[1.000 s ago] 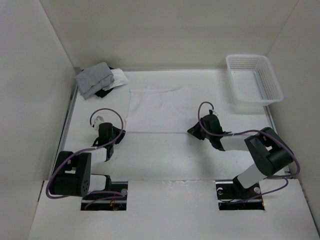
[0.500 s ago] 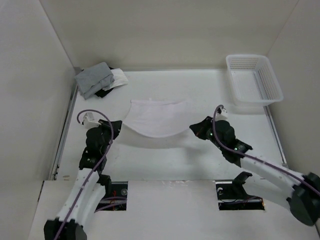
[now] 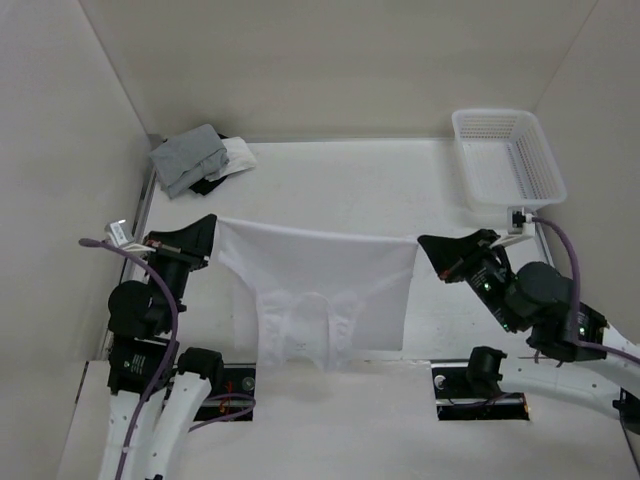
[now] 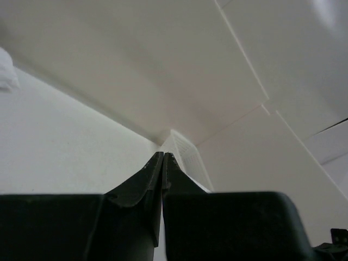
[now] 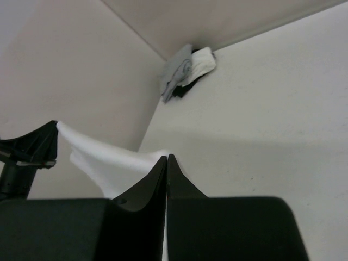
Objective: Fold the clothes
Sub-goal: Fold the tank top
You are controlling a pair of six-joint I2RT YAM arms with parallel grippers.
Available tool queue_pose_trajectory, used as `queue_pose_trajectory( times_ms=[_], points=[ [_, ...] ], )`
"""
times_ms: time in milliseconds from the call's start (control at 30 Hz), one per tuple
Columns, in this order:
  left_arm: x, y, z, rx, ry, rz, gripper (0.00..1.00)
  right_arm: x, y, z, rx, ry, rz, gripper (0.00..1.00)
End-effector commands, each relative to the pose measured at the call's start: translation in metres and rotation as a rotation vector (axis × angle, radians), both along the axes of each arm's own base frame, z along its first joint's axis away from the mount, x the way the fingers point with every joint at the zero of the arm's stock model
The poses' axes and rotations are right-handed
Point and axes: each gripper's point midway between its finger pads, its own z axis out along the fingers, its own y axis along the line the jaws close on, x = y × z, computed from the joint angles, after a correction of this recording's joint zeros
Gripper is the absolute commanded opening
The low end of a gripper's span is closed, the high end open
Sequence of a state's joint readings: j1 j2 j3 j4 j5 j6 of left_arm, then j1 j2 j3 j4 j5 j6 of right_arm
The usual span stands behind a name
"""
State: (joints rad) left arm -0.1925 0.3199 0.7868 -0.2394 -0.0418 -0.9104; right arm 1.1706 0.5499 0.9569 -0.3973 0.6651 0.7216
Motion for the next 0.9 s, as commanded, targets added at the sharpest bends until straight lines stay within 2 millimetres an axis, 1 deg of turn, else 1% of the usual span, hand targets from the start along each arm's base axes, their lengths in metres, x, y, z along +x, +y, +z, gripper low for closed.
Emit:
queue_pose_trajectory(
  times_ms=[0, 33, 100, 133, 167, 233, 267, 300, 333, 367, 433, 500, 533, 567, 600, 667, 700, 800, 867],
  points=[
    [0.031, -0.001, -0.049, 0.039, 0.159, 0.026, 0.00, 0.027, -0.006, -0.023, -0.177, 0.003, -0.110, 0.02],
    [0.040, -0.002, -0.062, 0.043, 0.188, 0.033, 0.00, 0.038, -0.004, -0.028, -0.190, 0.002, -0.120, 0.02],
    [0.062, 0.001, -0.092, 0.047, 0.252, 0.059, 0.00, 0.062, 0.009, -0.046, -0.190, 0.026, -0.084, 0.02],
    [0.073, 0.003, -0.105, 0.048, 0.278, 0.078, 0.00, 0.078, 0.012, -0.058, -0.185, 0.040, -0.080, 0.02],
    [0.086, 0.006, -0.120, 0.049, 0.308, 0.102, 0.00, 0.097, 0.013, -0.074, -0.188, 0.065, -0.081, 0.02],
    [0.113, 0.003, -0.147, 0.039, 0.358, 0.117, 0.00, 0.135, 0.014, -0.103, -0.170, 0.131, -0.075, 0.03],
    [0.129, 0.003, -0.161, 0.037, 0.385, 0.131, 0.00, 0.150, 0.015, -0.112, -0.163, 0.145, -0.075, 0.03],
    [0.145, 0.001, -0.175, 0.032, 0.411, 0.134, 0.00, 0.174, 0.019, -0.127, -0.152, 0.172, -0.063, 0.03],
    [0.161, -0.005, -0.183, 0.021, 0.426, 0.125, 0.00, 0.195, 0.018, -0.136, -0.150, 0.191, -0.072, 0.03],
    [0.178, -0.009, -0.189, 0.016, 0.440, 0.121, 0.00, 0.211, 0.017, -0.142, -0.150, 0.203, -0.078, 0.03],
    [0.208, -0.016, -0.193, 0.012, 0.449, 0.115, 0.00, 0.248, 0.017, -0.153, -0.146, 0.238, -0.084, 0.02],
    [0.230, -0.024, -0.187, 0.002, 0.441, 0.099, 0.00, 0.276, 0.016, -0.154, -0.146, 0.250, -0.085, 0.02],
    [0.236, -0.027, -0.182, 0.001, 0.431, 0.094, 0.00, 0.286, 0.014, -0.154, -0.142, 0.255, -0.085, 0.02],
    [0.238, -0.030, -0.175, -0.001, 0.417, 0.088, 0.00, 0.292, 0.011, -0.154, -0.135, 0.264, -0.085, 0.02],
    [0.238, -0.031, -0.169, 0.003, 0.406, 0.086, 0.00, 0.294, 0.011, -0.152, -0.132, 0.267, -0.081, 0.02],
    [0.230, -0.033, -0.162, 0.003, 0.386, 0.076, 0.00, 0.290, 0.008, -0.151, -0.132, 0.265, -0.082, 0.02],
    [0.222, -0.032, -0.163, 0.003, 0.385, 0.073, 0.00, 0.284, 0.006, -0.153, -0.135, 0.269, -0.082, 0.03],
    [0.186, -0.035, -0.178, 0.002, 0.398, 0.040, 0.00, 0.257, -0.005, -0.167, -0.137, 0.285, -0.097, 0.03],
    [0.160, -0.038, -0.196, 0.007, 0.426, 0.009, 0.00, 0.235, -0.012, -0.183, -0.126, 0.316, -0.106, 0.03]
  ],
)
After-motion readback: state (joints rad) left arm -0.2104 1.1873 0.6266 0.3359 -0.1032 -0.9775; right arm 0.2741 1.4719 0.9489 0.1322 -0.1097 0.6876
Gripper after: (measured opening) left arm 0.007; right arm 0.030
